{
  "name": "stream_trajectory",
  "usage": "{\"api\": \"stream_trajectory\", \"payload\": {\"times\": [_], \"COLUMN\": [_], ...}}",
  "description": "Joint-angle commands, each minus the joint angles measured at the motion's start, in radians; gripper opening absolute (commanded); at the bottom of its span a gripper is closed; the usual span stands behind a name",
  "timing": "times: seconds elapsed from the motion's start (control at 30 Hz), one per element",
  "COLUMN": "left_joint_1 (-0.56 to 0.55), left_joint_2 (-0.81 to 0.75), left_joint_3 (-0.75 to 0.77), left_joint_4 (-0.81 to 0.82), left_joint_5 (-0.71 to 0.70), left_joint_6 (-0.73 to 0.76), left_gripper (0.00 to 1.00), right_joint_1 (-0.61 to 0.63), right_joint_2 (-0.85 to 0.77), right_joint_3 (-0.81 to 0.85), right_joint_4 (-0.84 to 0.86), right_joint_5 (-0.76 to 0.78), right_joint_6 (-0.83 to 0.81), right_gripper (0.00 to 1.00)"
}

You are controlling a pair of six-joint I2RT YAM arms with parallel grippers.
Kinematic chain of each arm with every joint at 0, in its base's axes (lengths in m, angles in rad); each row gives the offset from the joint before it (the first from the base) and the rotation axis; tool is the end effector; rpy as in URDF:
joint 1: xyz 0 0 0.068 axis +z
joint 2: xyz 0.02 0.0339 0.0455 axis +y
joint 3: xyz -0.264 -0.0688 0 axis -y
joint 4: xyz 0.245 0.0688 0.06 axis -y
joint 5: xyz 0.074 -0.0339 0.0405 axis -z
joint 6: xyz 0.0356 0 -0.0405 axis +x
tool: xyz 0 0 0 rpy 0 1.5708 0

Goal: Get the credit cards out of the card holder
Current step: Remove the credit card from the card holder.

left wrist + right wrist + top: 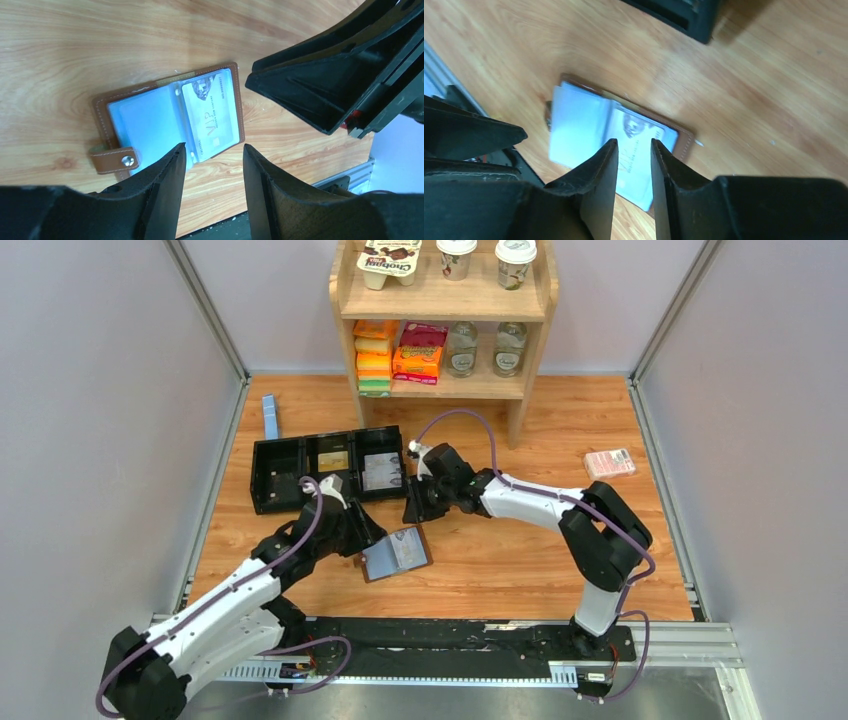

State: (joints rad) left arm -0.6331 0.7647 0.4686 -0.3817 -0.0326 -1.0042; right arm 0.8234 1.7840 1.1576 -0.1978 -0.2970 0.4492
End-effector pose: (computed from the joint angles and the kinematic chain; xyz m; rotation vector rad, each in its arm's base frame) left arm 0.1351 -0.0977 0.2135 -0.4587 2.3427 -0.8079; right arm 0.2526 0.2879 0.1972 -0.6243 2.4902 0.9048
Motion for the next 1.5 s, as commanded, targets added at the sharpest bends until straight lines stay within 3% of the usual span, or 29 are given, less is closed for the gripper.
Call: {"api": "stream_trajectory", "payload": {"times": [0.0, 0.53, 0.9, 1.47], "left_joint_1": [-0.002, -0.002, 0.000, -0.002], "left_joint_2": [0.096, 0.337, 0.331, 0.326], "left_joint_3": [0.004, -0.157, -0.208, -0.243], "left_joint_4": [0.168, 0.497, 0.504, 0.578], "left_joint_5": [0.077, 0.125, 0.109, 0.120], "left_joint_6": [-0.022, -0.106, -0.132, -0.157], "left_gripper": [0.54, 0.53, 0.53, 0.53], "right_joint_1": [0.003, 0.008, 0.022, 0.036], "right_joint_2": [-0.003, 0.025, -0.054, 0.063], "right_joint_3": [-0.044, -0.134, -0.121, -0.147], "right_joint_4": [-0.037, 0.038, 0.006, 0.080], "right_joint_5": [0.056, -0.013, 0.070, -0.042], "right_joint_6": [-0.029, -0.012, -0.018, 0.029], "right_gripper": [0.32, 0.26, 0.33, 0.22]}}
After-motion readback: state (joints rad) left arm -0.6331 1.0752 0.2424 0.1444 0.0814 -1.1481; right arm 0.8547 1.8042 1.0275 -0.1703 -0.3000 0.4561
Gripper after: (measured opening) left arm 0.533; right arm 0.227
